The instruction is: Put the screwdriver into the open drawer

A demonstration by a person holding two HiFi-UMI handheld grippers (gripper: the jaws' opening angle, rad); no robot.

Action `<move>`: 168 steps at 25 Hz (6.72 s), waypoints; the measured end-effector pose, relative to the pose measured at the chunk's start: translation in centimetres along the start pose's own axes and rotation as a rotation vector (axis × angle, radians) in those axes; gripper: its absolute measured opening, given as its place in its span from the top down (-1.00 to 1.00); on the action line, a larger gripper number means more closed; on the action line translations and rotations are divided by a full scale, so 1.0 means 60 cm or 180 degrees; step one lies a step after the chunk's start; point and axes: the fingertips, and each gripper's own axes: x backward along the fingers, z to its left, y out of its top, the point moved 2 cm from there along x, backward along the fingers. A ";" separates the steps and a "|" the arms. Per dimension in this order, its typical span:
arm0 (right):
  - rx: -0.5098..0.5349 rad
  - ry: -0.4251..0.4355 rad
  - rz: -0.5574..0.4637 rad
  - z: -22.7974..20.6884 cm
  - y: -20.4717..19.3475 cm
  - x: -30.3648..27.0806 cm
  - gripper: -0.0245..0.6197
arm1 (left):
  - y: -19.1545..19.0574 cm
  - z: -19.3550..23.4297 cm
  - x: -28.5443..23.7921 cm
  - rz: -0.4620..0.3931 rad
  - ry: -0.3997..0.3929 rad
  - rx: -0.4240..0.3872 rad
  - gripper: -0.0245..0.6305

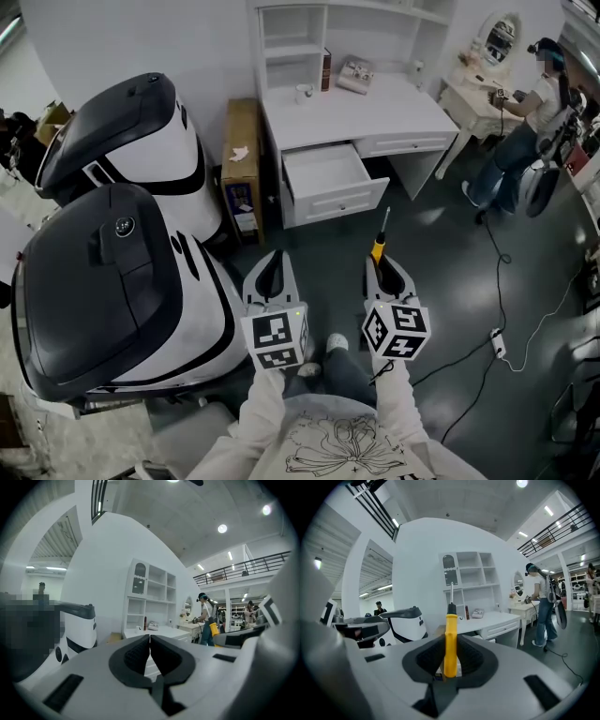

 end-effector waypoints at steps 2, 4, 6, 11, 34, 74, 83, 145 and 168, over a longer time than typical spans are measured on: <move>0.0006 0.0012 0.0013 -0.004 0.001 -0.015 0.71 | -0.004 0.004 -0.015 0.0019 0.0023 0.0021 0.91; 0.0001 0.0025 0.0028 -0.012 0.002 -0.031 0.71 | -0.007 0.005 -0.033 0.0039 0.0042 0.0030 0.91; -0.0004 0.0041 0.0043 -0.022 0.003 -0.051 0.71 | -0.007 0.003 -0.055 0.0052 0.0059 0.0028 0.91; -0.0001 0.0109 0.0061 -0.054 0.023 -0.122 0.71 | -0.001 0.000 -0.131 0.0074 0.0111 0.0022 0.91; 0.0062 0.0683 0.0160 -0.200 0.160 -0.520 0.71 | 0.060 -0.007 -0.521 0.0084 0.0590 0.0076 0.91; 0.0762 0.1031 0.1383 -0.154 -0.011 -0.962 0.71 | -0.109 0.228 -0.898 0.1008 0.0481 0.0355 0.91; 0.1393 0.1513 0.1928 -0.128 -0.110 -0.994 0.71 | -0.181 0.254 -0.928 0.1276 0.0469 0.0455 0.91; 0.1264 0.0937 0.2527 -0.217 -0.226 -1.086 0.82 | -0.202 0.299 -0.962 0.1306 0.0570 0.0445 0.91; 0.0623 0.0661 0.0475 -0.181 0.215 -0.978 0.90 | 0.083 0.232 -0.900 0.0287 0.0726 0.0140 0.91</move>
